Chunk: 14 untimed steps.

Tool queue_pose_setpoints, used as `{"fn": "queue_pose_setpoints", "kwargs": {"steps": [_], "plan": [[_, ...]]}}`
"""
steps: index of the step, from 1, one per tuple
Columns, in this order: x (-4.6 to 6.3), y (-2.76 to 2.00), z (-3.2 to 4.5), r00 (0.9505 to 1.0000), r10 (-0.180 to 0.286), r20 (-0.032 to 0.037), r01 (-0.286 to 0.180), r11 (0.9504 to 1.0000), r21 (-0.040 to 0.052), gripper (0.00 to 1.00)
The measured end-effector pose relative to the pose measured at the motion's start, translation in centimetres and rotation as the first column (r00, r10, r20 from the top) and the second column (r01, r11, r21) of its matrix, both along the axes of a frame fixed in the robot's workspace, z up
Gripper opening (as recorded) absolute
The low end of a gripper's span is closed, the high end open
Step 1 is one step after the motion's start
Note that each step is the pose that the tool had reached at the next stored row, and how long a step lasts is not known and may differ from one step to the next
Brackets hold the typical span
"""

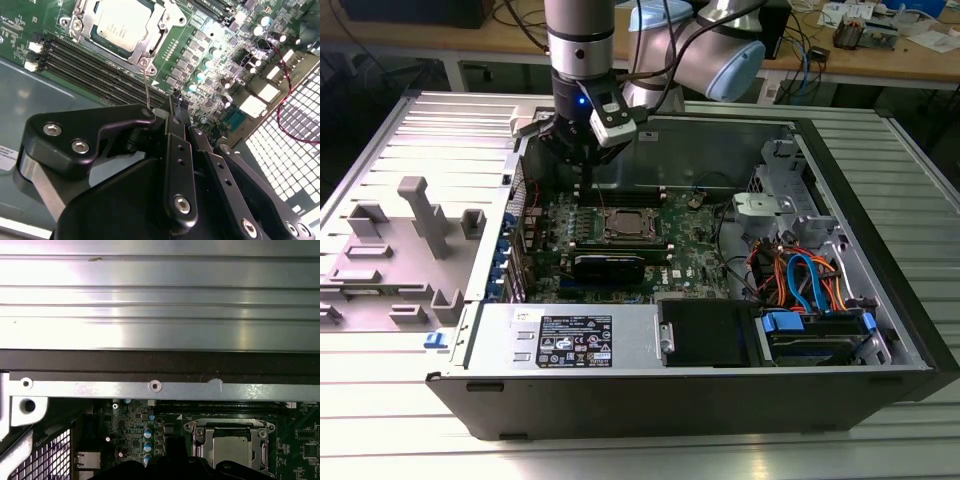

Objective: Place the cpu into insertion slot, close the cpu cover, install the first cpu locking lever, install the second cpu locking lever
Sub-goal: 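Install the first cpu locking lever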

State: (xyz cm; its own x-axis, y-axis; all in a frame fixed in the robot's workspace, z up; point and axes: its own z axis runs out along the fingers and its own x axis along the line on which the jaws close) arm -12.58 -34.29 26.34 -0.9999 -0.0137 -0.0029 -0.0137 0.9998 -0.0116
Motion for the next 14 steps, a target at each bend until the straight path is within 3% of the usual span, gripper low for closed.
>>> {"fn": "queue_pose_setpoints", "kwargs": {"steps": [5,14], "plan": [[0.4,0.07,-0.02,1.0,0.0,-0.0004,0.0,1.0,-0.0001,0.11],[2.4,0.07,-0.03,1.0,0.0,-0.0047,0.0,1.0,-0.0011,0.11]]}}
